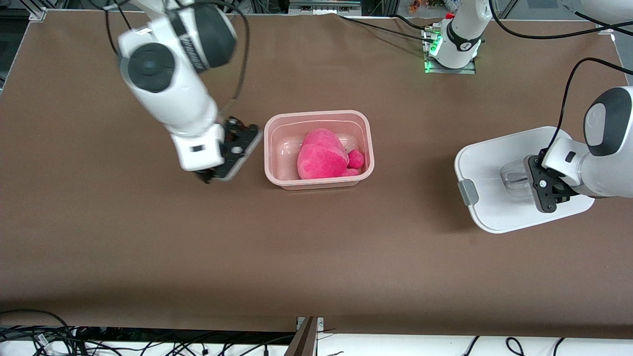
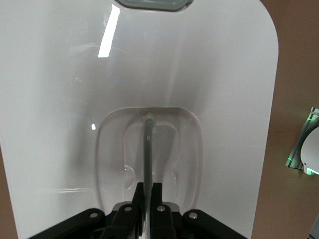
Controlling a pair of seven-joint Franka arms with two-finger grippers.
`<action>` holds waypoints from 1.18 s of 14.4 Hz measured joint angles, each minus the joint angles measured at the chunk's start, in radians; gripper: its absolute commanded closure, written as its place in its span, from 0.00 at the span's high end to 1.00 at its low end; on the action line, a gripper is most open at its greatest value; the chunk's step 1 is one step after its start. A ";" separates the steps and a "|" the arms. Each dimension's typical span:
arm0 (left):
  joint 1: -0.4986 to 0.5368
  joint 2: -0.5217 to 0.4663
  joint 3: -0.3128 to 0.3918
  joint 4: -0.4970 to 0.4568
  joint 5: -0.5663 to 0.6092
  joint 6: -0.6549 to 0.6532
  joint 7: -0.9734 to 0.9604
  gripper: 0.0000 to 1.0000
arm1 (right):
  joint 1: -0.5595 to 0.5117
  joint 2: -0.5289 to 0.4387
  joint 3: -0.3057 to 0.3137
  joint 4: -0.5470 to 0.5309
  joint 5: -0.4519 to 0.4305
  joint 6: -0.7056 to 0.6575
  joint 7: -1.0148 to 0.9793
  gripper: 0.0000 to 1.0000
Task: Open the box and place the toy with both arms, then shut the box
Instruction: 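Return the right arm to rest while the left gripper carries the lid over the box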
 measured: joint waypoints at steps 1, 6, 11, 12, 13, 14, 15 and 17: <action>-0.005 0.001 -0.014 0.000 0.000 0.000 0.000 0.00 | -0.013 -0.029 -0.033 0.000 0.000 -0.037 -0.002 1.00; -0.119 0.043 -0.115 0.000 -0.043 0.008 -0.109 0.00 | -0.027 -0.146 -0.270 -0.012 0.117 -0.176 0.017 1.00; -0.330 0.055 -0.126 0.000 -0.147 0.050 -0.289 0.00 | -0.030 -0.314 -0.366 -0.163 0.134 -0.204 0.173 1.00; -0.371 0.055 -0.127 0.000 -0.151 0.067 -0.326 0.00 | -0.030 -0.344 -0.368 -0.197 0.131 -0.203 0.224 1.00; -0.411 0.055 -0.128 0.000 -0.152 0.096 -0.359 0.00 | -0.030 -0.364 -0.367 -0.221 0.126 -0.200 0.275 1.00; -0.451 0.056 -0.128 0.000 -0.153 0.132 -0.388 0.00 | -0.035 -0.375 -0.359 -0.238 0.119 -0.195 0.318 1.00; -0.489 0.061 -0.128 0.000 -0.153 0.170 -0.416 0.00 | -0.059 -0.378 -0.330 -0.248 0.112 -0.186 0.347 1.00; -0.552 0.080 -0.128 0.000 -0.153 0.236 -0.463 0.00 | -0.149 -0.376 -0.220 -0.260 0.092 -0.161 0.388 1.00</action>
